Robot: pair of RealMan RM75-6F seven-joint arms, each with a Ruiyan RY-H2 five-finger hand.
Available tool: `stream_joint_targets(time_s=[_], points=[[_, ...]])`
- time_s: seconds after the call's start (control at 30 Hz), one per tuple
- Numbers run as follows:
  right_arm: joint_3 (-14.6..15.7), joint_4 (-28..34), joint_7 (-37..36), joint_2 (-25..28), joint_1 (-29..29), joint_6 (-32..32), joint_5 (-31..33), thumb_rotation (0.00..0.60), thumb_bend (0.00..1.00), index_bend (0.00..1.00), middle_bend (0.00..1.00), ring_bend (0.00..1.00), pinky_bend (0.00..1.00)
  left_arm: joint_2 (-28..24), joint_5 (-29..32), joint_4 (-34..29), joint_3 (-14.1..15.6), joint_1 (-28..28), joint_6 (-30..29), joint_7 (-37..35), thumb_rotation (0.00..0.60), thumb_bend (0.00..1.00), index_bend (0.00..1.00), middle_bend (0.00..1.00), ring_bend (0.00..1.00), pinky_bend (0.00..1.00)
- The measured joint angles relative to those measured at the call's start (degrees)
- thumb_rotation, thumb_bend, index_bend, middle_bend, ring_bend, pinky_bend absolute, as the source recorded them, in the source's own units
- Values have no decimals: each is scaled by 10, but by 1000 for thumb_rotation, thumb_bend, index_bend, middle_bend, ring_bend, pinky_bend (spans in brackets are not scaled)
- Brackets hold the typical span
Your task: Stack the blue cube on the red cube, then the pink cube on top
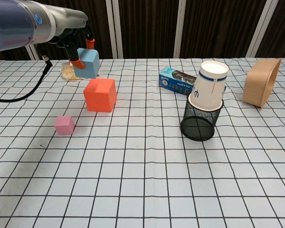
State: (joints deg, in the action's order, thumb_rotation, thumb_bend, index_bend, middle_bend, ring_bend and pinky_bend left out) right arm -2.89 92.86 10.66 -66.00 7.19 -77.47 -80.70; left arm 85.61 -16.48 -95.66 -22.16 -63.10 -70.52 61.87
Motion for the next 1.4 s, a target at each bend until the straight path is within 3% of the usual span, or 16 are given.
stream_joint_targets(time_s=[0.3,0.83,1.4], points=[[0,0,9,-3,3,4,3,600,108,0,0,0,172,6,8,35,6,-8,35,-36,600,314,439,952,824,850],[1,-1,8,-4,1,-2,0,600,108,0,0,0,172,38,12,89,26,-18,35,-51,600,314,433,952,824,850],[0,-1,10,-3,1,-5,0,600,108,0,0,0,172,62,13,122,24,-33,51,-62,600,315,432,952,824,850]])
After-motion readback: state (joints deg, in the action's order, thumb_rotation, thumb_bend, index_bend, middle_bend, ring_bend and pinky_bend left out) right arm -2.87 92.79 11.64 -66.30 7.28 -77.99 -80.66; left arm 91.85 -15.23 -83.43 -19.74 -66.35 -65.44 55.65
